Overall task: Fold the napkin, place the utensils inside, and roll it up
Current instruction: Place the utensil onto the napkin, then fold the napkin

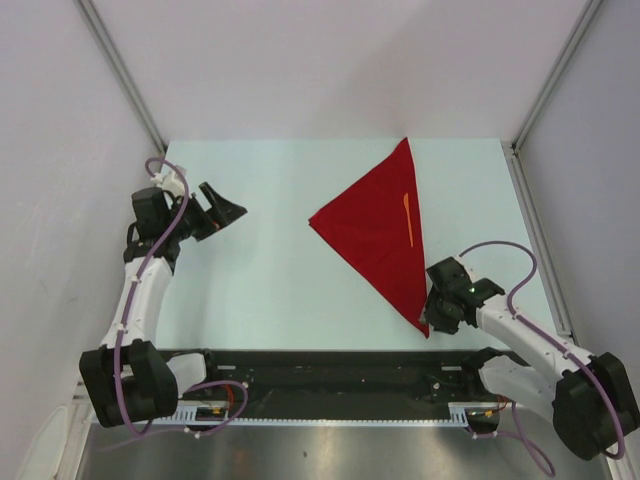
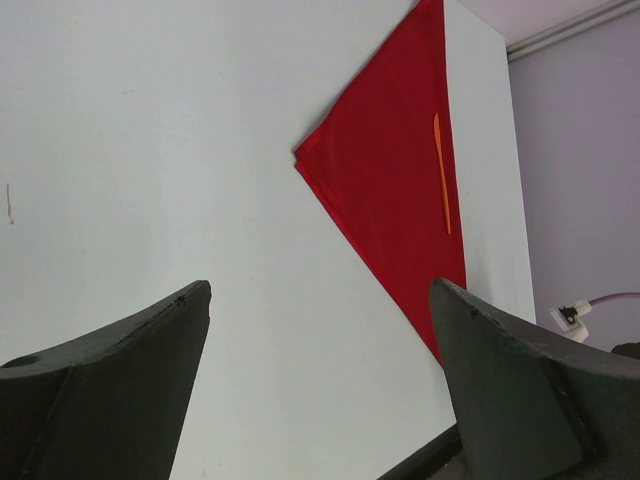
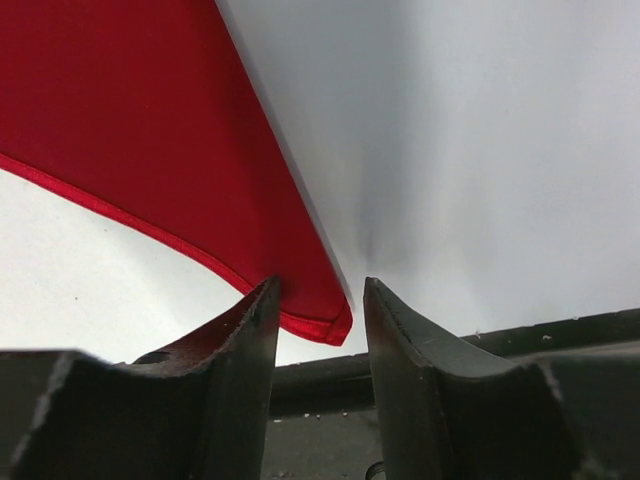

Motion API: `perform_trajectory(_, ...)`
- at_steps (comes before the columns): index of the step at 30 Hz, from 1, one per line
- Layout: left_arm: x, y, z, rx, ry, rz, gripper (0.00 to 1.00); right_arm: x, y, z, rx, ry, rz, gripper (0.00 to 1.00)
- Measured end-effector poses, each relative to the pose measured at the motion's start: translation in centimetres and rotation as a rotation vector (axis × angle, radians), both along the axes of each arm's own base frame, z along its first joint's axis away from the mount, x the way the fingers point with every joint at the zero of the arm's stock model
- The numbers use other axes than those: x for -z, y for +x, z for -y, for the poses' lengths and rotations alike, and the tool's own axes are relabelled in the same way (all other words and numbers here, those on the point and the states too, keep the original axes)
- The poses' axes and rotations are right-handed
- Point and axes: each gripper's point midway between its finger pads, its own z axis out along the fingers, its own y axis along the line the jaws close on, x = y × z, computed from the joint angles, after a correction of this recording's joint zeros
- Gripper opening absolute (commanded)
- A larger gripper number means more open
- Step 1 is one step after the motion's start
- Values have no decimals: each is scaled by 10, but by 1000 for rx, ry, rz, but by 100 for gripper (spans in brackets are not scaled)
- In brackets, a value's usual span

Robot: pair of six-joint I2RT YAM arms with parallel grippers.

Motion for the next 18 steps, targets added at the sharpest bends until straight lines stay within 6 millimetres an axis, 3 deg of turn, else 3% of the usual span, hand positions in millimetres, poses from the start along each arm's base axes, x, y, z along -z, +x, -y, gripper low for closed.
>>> perform_trajectory(18,0,0,0,0,0,0,95,13,-5,1,10,4,-14,20)
